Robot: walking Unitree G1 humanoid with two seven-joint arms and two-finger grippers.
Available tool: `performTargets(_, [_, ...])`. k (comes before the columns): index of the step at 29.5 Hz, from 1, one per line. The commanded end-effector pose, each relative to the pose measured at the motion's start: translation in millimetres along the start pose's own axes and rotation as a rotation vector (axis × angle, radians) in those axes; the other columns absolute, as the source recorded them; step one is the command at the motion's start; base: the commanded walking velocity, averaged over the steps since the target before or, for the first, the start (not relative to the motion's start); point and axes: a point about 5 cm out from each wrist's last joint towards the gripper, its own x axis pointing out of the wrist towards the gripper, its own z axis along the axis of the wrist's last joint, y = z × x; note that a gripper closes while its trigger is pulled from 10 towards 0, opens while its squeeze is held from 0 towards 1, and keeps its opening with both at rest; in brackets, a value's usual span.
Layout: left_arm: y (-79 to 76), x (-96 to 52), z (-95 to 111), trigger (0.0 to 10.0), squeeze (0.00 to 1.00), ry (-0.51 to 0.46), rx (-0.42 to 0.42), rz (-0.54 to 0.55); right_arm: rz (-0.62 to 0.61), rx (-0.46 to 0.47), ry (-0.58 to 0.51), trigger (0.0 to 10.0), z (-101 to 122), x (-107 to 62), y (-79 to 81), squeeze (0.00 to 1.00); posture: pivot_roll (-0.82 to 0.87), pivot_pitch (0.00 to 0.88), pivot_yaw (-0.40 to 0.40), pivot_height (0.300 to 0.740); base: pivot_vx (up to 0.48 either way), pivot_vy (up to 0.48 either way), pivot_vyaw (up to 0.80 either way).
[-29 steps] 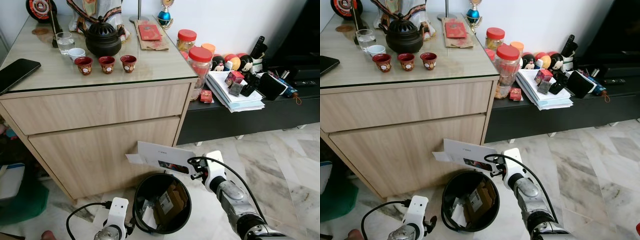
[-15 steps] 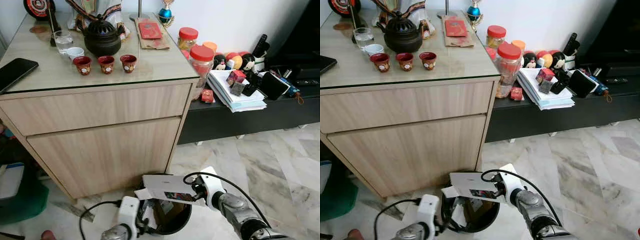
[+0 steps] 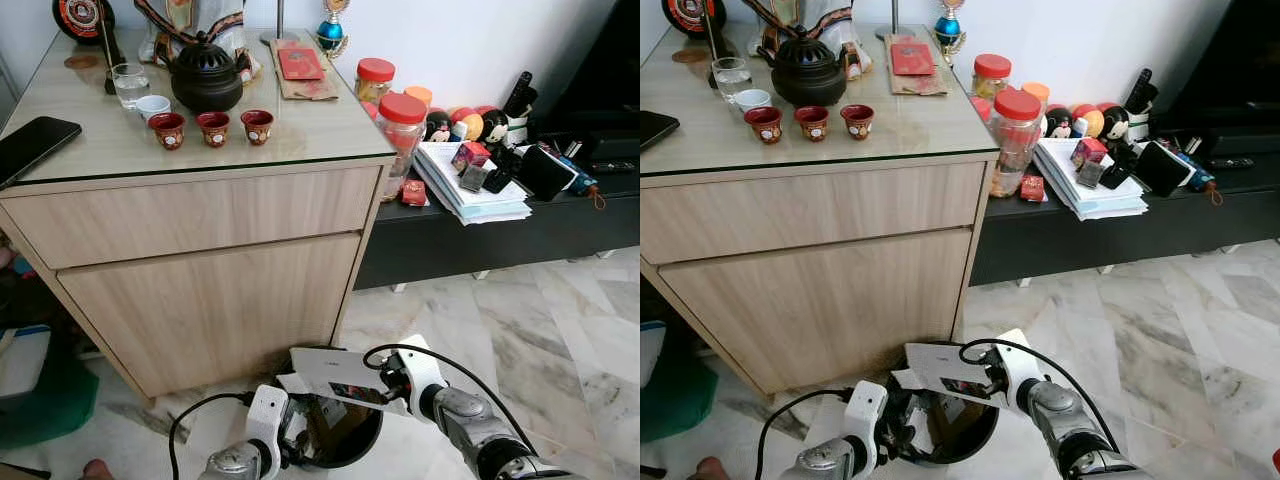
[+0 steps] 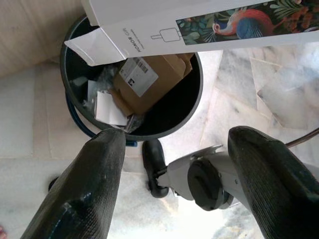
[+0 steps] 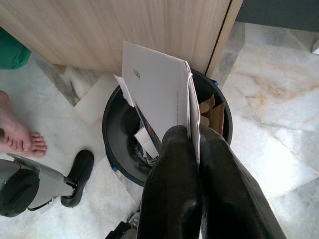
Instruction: Picking trash to rubbish bin
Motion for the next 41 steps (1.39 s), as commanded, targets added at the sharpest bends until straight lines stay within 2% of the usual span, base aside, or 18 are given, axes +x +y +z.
performTargets(1, [-1.7,1.3,4.0,10.0,1.0,-0.014,-0.01,-0.008,-0.013,0.011,-0.019,10.0,5.3,-0.4,-3.1,0.0,0.01,0.092,-0.152,0.74,0.0,0.0,0.0])
performTargets(25, [-0.2,1.2,6.4,10.0,1.0,-0.038,-0.036,0.004,-0.017,0.022,-0.029,10.0,5.3,-1.2,-4.8,0.0,0.0,0.093,-0.162,0.74,0.0,0.0,0.0])
performTargets(26, [0.3,1.4,7.4,10.0,0.79,-0.041,-0.033,0.015,-0.018,0.021,-0.029,10.0,5.6,-1.4,-5.3,0.0,0.0,0.092,-0.166,0.74,0.0,0.0,0.0])
performTargets(27, [1.1,1.5,8.8,10.0,0.0,-0.048,-0.039,0.022,-0.017,0.023,-0.031,10.0,5.9,-1.4,-5.4,0.0,0.0,0.092,-0.166,0.74,0.0,0.0,0.0])
performTargets(30, [1.4,1.5,9.2,10.0,0.0,-0.049,-0.04,0.023,-0.014,0.03,-0.034,10.0,6.3,-1.3,-5.0,0.0,0.0,0.092,-0.166,0.74,0.0,0.0,0.0])
performTargets(31, [1.4,1.8,10.1,10.0,0.0,-0.05,-0.04,0.022,-0.011,0.041,-0.041,10.0,7.5,-1.1,-4.8,1.0,0.01,0.089,-0.168,0.74,0.0,0.0,0.0])
performTargets(41, [0.9,2.1,11.1,10.0,0.0,-0.054,-0.047,0.018,-0.017,0.041,-0.045,10.0,9.0,-1.1,-5.6,1.0,0.01,0.09,-0.17,0.74,0.0,0.0,0.0])
